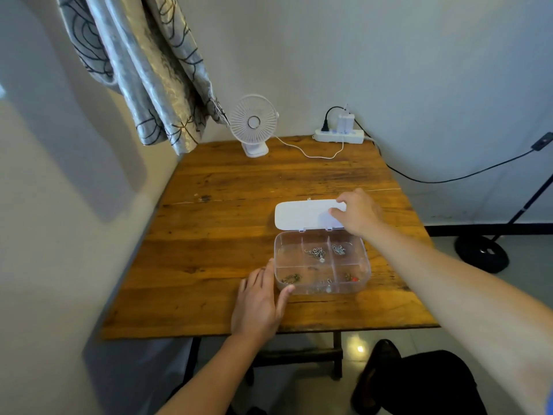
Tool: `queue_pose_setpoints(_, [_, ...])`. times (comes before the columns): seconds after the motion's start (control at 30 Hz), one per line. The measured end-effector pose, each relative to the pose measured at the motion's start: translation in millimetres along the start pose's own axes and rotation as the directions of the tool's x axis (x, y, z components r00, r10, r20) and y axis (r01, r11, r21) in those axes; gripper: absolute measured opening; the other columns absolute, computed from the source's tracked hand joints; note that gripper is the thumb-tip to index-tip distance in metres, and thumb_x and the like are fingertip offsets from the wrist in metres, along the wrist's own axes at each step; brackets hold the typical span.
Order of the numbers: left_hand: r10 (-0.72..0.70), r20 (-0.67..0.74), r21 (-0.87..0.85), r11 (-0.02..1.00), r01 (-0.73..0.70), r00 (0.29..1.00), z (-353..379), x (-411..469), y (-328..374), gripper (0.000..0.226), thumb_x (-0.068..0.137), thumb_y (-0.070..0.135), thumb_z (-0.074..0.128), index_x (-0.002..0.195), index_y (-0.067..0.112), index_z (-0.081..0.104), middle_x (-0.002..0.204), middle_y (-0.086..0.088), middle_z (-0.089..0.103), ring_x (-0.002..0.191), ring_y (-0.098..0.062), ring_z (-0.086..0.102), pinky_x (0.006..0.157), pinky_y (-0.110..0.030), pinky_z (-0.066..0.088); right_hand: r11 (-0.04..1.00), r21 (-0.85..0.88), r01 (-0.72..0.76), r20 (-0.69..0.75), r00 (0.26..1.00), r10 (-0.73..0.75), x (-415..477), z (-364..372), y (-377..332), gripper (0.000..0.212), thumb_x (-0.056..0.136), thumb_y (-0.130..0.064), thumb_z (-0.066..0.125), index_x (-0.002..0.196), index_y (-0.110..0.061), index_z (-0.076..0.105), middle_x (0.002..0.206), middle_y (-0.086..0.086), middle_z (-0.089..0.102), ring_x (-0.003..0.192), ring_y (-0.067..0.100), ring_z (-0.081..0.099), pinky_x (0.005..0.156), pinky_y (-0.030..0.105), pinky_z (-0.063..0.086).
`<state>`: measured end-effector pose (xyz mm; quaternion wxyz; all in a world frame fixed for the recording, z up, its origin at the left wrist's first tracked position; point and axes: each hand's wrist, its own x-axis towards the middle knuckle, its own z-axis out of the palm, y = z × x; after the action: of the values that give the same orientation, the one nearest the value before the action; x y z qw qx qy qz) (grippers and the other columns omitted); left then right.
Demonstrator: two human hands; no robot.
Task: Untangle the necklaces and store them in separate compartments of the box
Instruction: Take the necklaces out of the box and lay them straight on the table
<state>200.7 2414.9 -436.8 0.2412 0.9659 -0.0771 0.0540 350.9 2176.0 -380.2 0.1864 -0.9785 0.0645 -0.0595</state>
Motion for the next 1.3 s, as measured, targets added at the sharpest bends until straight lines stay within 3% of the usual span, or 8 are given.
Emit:
queue_pose_setpoints(0.13, [0.005, 0.005, -0.007, 1.0, -0.005, 1.0, -3, -1, 2, 0.075, 0.084, 0.067, 0.018, 0.147, 0.025, 0.018, 0.143, 0.004, 0.04, 0.129, -0.013, 0.035, 0.106, -0.033, 0.032, 0.959, 0.182, 0.216, 0.02, 0.975, -0.223, -49, -19, -19, 0.025, 0.089, -0.037, 0.064, 0.108, -0.022, 0.069, 0.103, -0.002, 0.07, 0.09, 0.017, 0.065, 0.08, 0.039, 0.055])
queue_pose_setpoints(0.23, [0.007, 0.005, -0.001, 1.0, -0.007, 1.0, -2, -1, 2, 0.073, 0.085, 0.067, 0.019, 0.146, 0.026, 0.02, 0.141, 0.004, 0.043, 0.128, -0.013, 0.037, 0.106, -0.034, 0.034, 0.925, 0.204, 0.322, 0.118, 0.929, -0.349, -93, -30, -27, 0.017, 0.088, -0.038, 0.064, 0.094, -0.024, 0.073, 0.091, -0.009, 0.072, 0.082, 0.01, 0.064, 0.077, 0.039, 0.056])
queue_pose_setpoints(0.37, [0.001, -0.007, 0.026, 1.0, 0.0, 1.0, -1, -1, 2, 0.074, 0.084, 0.068, 0.016, 0.145, 0.026, 0.023, 0.139, 0.004, 0.046, 0.127, -0.013, 0.039, 0.105, -0.036, 0.036, 0.861, -0.005, 0.509, 0.282, 0.826, -0.487, -131, -28, -26, 0.031, 0.088, -0.054, 0.057, 0.093, -0.027, 0.071, 0.092, -0.011, 0.068, 0.085, 0.008, 0.06, 0.08, 0.031, 0.045])
queue_pose_setpoints(0.5, [-0.011, -0.017, 0.025, 1.0, 0.011, 1.0, -1, -2, 3, 0.075, 0.083, 0.067, 0.015, 0.144, 0.025, 0.025, 0.138, 0.003, 0.046, 0.125, -0.014, 0.04, 0.103, -0.035, 0.038, 0.771, -0.109, 0.627, 0.377, 0.744, -0.552, -144, -13, -18, 0.037, 0.088, -0.053, 0.056, 0.109, -0.023, 0.063, 0.11, -0.004, 0.06, 0.103, 0.014, 0.052, 0.082, 0.03, 0.039])
queue_pose_setpoints(0.77, [-0.01, -0.01, 0.024, 1.0, 0.01, 1.0, -4, -3, 4, 0.075, 0.083, 0.067, 0.016, 0.144, 0.024, 0.026, 0.138, 0.003, 0.045, 0.124, -0.014, 0.04, 0.103, -0.034, 0.038, 0.832, 0.026, 0.554, 0.384, 0.763, -0.52, -138, -5, -23, 0.014, 0.089, -0.031, 0.064, 0.099, -0.021, 0.065, 0.098, -0.004, 0.061, 0.09, 0.015, 0.055, 0.073, 0.028, 0.044])
queue_pose_setpoints(0.93, [-0.003, -0.014, 0.03, 1.0, 0.003, 1.0, -3, -2, 4, 0.073, 0.085, 0.065, 0.017, 0.144, 0.023, 0.027, 0.137, 0.003, 0.046, 0.124, -0.014, 0.04, 0.103, -0.031, 0.036, 0.869, 0.154, 0.471, 0.351, 0.796, -0.494, -133, -20, -25, 0.012, 0.084, -0.024, 0.072, 0.095, -0.024, 0.069, 0.088, -0.014, 0.054, 0.078, 0.001, 0.05, 0.069, 0.019, 0.039])
queue_pose_setpoints(1.17, [-0.008, -0.01, 0.042, 0.999, 0.008, 1.0, -4, -1, 4, 0.072, 0.086, 0.065, 0.017, 0.145, 0.024, 0.025, 0.138, 0.003, 0.046, 0.126, -0.013, 0.039, 0.105, -0.032, 0.032, 0.877, 0.307, 0.369, 0.278, 0.847, -0.453, -130, -42, -23, 0.009, 0.081, -0.019, 0.075, 0.081, -0.027, 0.071, 0.083, -0.013, 0.065, 0.079, 0.004, 0.06, 0.07, 0.02, 0.047])
queue_pose_setpoints(1.3, [0.018, 0.055, -0.107, 0.994, -0.012, 0.998, -16, -2, 3, 0.068, 0.088, 0.061, 0.031, 0.145, 0.025, 0.025, 0.144, 0.004, 0.041, 0.132, -0.012, 0.033, 0.11, -0.036, 0.03, 0.834, 0.438, 0.337, 0.193, 0.87, -0.453, -123, -75, -52, 0.006, 0.08, -0.015, 0.076, 0.082, -0.019, 0.074, 0.08, -0.008, 0.07, 0.074, 0.008, 0.063, 0.066, 0.019, 0.05])
